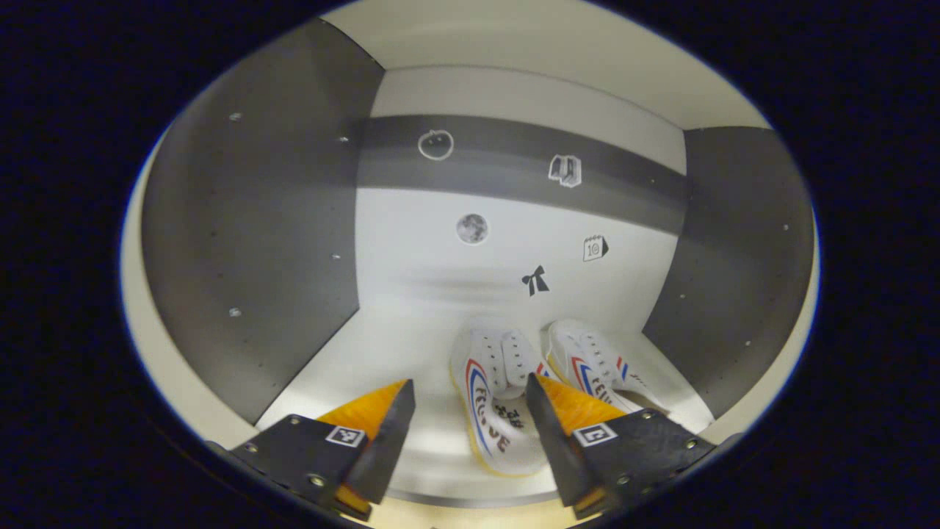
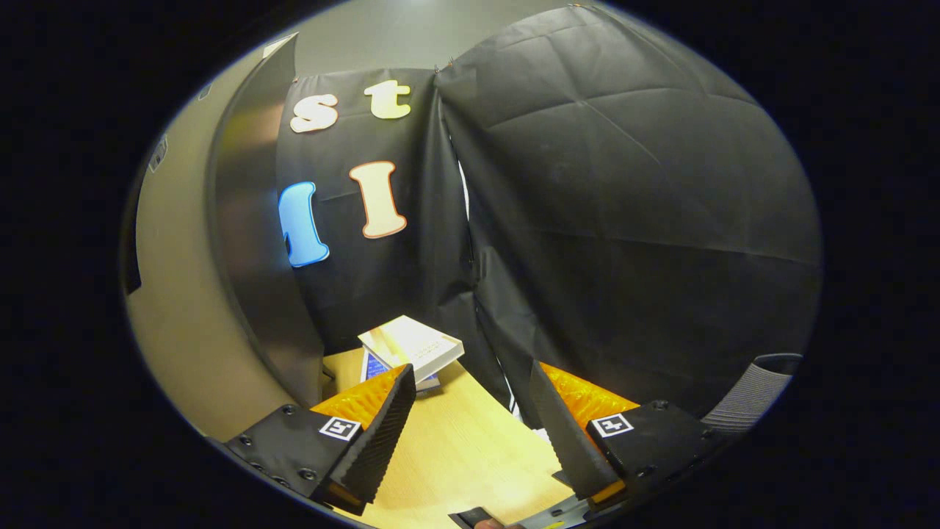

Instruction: Grab one shoe with the right hand and put it into the shoe cabinet, grab the other shoe with the left hand and put it into the shoe cabinet; then close the right door with the right hand and the left door with the left hand.

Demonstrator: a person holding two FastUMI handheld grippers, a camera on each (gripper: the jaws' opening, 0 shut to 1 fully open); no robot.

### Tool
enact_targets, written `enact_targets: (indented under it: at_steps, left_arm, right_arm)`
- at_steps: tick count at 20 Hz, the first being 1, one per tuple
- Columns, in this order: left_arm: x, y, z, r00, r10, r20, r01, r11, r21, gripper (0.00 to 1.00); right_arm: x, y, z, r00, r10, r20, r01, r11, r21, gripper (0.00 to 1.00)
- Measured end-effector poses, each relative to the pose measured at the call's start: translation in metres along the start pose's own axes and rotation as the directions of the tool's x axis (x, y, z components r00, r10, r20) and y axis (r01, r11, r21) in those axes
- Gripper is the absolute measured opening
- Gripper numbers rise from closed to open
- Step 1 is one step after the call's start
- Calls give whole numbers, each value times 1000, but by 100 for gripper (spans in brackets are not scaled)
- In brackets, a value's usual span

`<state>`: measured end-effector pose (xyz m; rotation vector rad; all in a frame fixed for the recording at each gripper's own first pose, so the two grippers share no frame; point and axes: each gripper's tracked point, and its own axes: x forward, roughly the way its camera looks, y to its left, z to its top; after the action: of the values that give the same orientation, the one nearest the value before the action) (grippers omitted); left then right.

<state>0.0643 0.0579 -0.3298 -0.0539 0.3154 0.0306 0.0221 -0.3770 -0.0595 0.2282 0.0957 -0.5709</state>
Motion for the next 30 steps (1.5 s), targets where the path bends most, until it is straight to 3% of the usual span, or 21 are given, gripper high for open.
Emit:
enact_targets:
  at_steps: [2, 4, 6, 10, 13, 16, 19, 24, 28, 29, 30]
  left_arm:
    - [-43, 9, 13, 996, 0, 88, -3, 1000, 30, 92]
    - [-86, 4, 22, 988, -50, 147, 37, 996, 84, 92]
    - [-123, 4, 25, 983, -66, 172, 44, 991, 125, 92]
    - [-197, 10, 35, 973, -47, 226, 14, 989, 147, 92]
    - [-246, 27, 44, 965, -6, 263, -28, 992, 124, 91]
    - [-284, 40, 47, 959, -17, 281, -25, 989, 144, 93]
    - [-307, 54, 31, 962, -39, 269, -6, 986, 165, 92]
    - [-331, 75, -21, 973, -115, 200, 99, 991, 85, 92]
    - [-347, 98, -58, 980, -135, 145, 128, 990, 57, 93]
    - [-349, 102, -65, 981, -138, 136, 132, 990, 48, 93]
    - [-350, 106, -72, 982, -143, 126, 139, 990, 38, 93]
  right_arm:
    - [-2, 17, 8, 999, 51, -17, -50, 998, 29, 98]
    - [-6, 36, 21, 991, 125, -49, -122, 991, 59, 98]
    - [-12, 43, 45, 988, 153, -35, -152, 987, 47, 98]
    - [-36, 64, 95, 981, 194, 29, -194, 981, 2, 98]
    - [-60, 68, 122, 980, 188, 64, -188, 982, -6, 98]
    - [-84, 73, 137, 979, 184, 87, -183, 983, -14, 98]
    - [-100, 83, 150, 972, 187, 143, -186, 982, -19, 95]
    - [-122, 102, 150, 967, 187, 171, -177, 982, -70, 98]
    - [-128, 122, 146, 963, 193, 189, -169, 976, -134, 98]
    - [-128, 131, 144, 960, 209, 185, -184, 973, -142, 92]
    - [-130, 144, 147, 954, 233, 190, -207, 967, -149, 98]
